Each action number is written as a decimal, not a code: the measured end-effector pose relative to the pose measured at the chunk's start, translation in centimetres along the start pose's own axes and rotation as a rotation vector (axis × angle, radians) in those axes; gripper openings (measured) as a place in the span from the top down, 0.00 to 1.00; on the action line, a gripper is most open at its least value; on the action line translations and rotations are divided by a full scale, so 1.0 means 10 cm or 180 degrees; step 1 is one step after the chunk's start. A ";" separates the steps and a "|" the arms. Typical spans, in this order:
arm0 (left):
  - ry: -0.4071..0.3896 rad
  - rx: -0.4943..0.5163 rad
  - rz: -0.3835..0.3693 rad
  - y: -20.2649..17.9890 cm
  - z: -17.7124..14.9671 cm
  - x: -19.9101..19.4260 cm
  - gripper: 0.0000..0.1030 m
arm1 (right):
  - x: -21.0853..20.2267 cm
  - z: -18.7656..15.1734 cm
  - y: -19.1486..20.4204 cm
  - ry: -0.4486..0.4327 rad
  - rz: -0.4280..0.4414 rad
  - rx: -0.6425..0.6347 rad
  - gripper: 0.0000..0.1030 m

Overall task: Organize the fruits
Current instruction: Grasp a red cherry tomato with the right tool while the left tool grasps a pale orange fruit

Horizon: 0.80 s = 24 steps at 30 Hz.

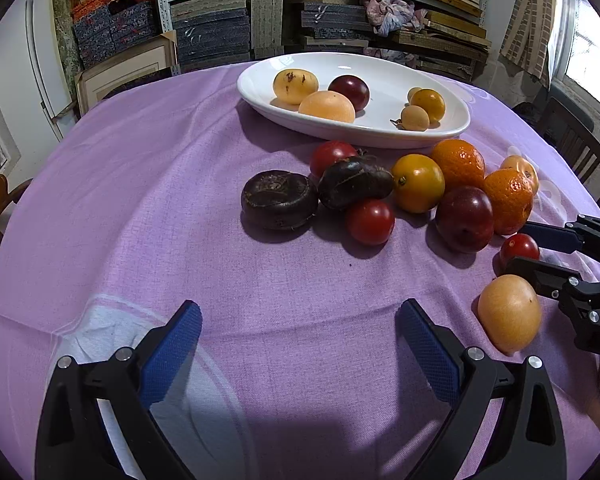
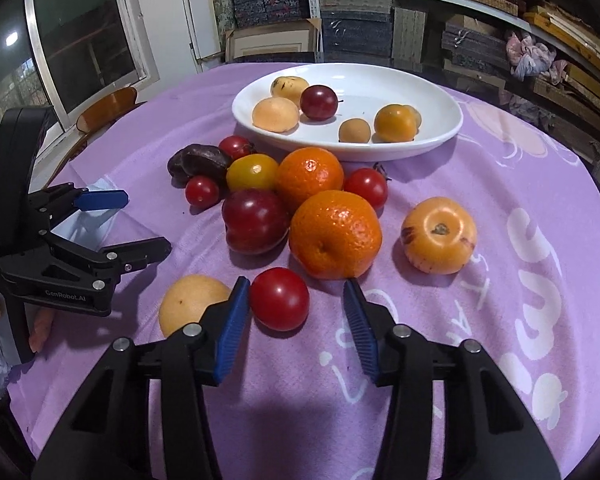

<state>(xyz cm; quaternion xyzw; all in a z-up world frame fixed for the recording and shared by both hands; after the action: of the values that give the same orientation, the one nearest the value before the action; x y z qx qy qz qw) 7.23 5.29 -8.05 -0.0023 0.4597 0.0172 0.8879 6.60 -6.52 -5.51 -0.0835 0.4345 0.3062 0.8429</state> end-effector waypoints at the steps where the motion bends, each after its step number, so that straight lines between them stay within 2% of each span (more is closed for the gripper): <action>1: 0.0000 0.0000 0.0000 0.00 0.00 0.00 0.03 | 0.01 -0.01 0.02 0.0024 0.0028 -0.0019 0.72; 8: 0.0000 -0.0001 0.0000 0.00 0.00 0.00 0.03 | -0.01 -0.04 0.06 0.0024 0.0006 -0.0093 0.72; 11: 0.0000 0.0000 0.0001 0.00 0.00 0.00 0.03 | -0.09 -0.06 -0.03 -0.0053 -0.0214 -0.0216 0.72; 18: -0.0011 0.0037 -0.0047 -0.05 0.00 -0.03 0.03 | -0.34 -0.23 -0.80 -0.0074 -0.0541 0.0274 0.72; 21: -0.0256 0.0242 -0.0057 -0.19 0.05 -0.19 0.03 | -0.34 -0.27 -0.97 -0.0045 -0.0403 0.0511 0.72; 24: -0.0394 0.0485 -0.0089 -0.47 0.07 -0.34 0.03 | -0.34 -0.29 -0.97 -0.0015 -0.0395 0.0485 0.72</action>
<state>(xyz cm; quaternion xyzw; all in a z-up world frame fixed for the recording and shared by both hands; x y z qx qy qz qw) 5.95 0.52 -4.92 0.0599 0.4038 -0.0301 0.9124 8.89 -16.98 -5.86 -0.0452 0.4485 0.2197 0.8652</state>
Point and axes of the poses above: each gripper's, at about its wrist camera, not at the fingertips, and x roughly the way its jaws point, y to its left, z to its top, the point moved 10 cm from there along x, roughly the way its jaws point, and after that the axes turned 1 degree about y, right-handed, at the moved point
